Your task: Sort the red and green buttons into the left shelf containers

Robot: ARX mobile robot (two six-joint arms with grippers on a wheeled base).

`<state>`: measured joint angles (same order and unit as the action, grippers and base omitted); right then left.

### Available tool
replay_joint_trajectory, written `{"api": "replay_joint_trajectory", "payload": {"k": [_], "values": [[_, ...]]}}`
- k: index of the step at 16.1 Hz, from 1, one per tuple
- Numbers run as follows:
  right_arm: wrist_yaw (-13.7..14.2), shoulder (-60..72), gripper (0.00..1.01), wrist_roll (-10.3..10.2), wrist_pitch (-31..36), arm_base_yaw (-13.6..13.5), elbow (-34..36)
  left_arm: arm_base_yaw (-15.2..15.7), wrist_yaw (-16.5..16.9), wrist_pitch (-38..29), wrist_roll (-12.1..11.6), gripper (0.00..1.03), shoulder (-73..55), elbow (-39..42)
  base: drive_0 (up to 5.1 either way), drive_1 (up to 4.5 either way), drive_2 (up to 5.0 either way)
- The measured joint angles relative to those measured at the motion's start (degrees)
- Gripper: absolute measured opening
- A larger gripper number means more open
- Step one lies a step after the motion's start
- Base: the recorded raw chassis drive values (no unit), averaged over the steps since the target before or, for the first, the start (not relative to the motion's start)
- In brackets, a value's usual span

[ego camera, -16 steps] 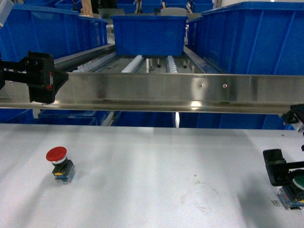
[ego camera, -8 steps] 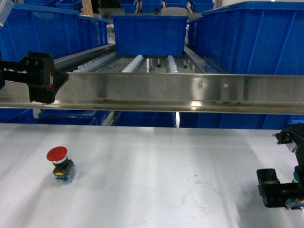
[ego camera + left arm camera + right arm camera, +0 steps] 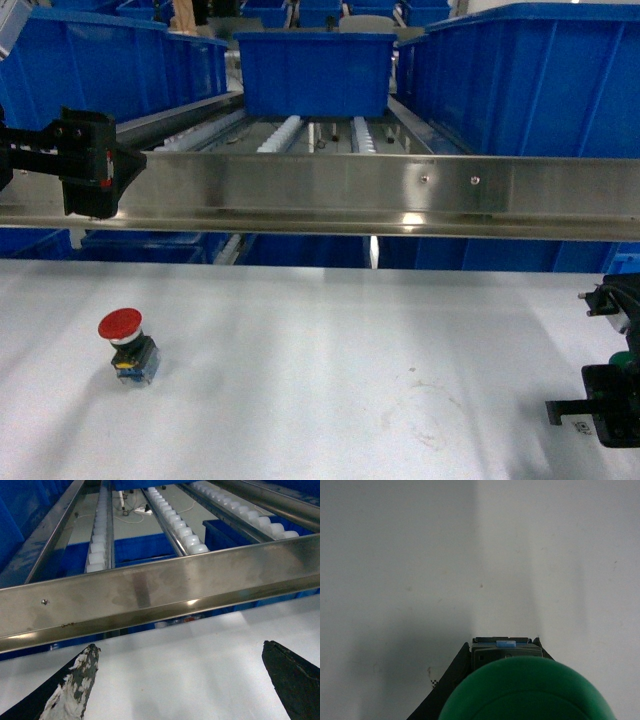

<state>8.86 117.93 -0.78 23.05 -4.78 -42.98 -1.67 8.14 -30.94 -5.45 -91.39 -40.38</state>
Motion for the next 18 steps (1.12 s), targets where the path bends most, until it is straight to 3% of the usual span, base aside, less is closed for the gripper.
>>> {"api": "replay_joint_trajectory", "payload": {"k": [3,5,9,11,14,15,16,18], "values": [[-2.3,-10.3,0.28,2.5,10.0,2.0,5.4,0.0,0.0,0.0,0.0,0.98,0.0,0.0,0.0,0.00,0.0],[-5.9,-21.1,0.28,3.4,15.7,4.8,7.6,0.0,0.0,0.0,0.0,0.98,0.0,0.0,0.0,0.00,0.0],[-10.9,-38.8,0.28,2.6,18.3,11.0,15.8,0.0,0.0,0.0,0.0,0.98,0.0,0.0,0.0,0.00,0.0],[-11.5,-49.2,0.28,1.3,16.5,12.7,21.7,0.0,0.0,0.0,0.0,0.98,0.0,0.0,0.0,0.00,0.0],[-12.2,-56.7,0.28,0.2,15.5,10.3,26.9,0.0,0.0,0.0,0.0,0.98,0.0,0.0,0.0,0.00,0.0],[-11.7,-56.7,0.28,-0.3,15.2,8.7,27.7,0.0,0.0,0.0,0.0,0.98,0.0,0.0,0.0,0.00,0.0],[-13.1,-56.0,0.28,-0.3,14.9,6.9,27.9,0.0,0.0,0.0,0.0,0.98,0.0,0.0,0.0,0.00,0.0],[-13.6,-55.0,0.28,-0.3,15.0,6.6,27.9,0.0,0.0,0.0,0.0,0.98,0.0,0.0,0.0,0.00,0.0]]}}
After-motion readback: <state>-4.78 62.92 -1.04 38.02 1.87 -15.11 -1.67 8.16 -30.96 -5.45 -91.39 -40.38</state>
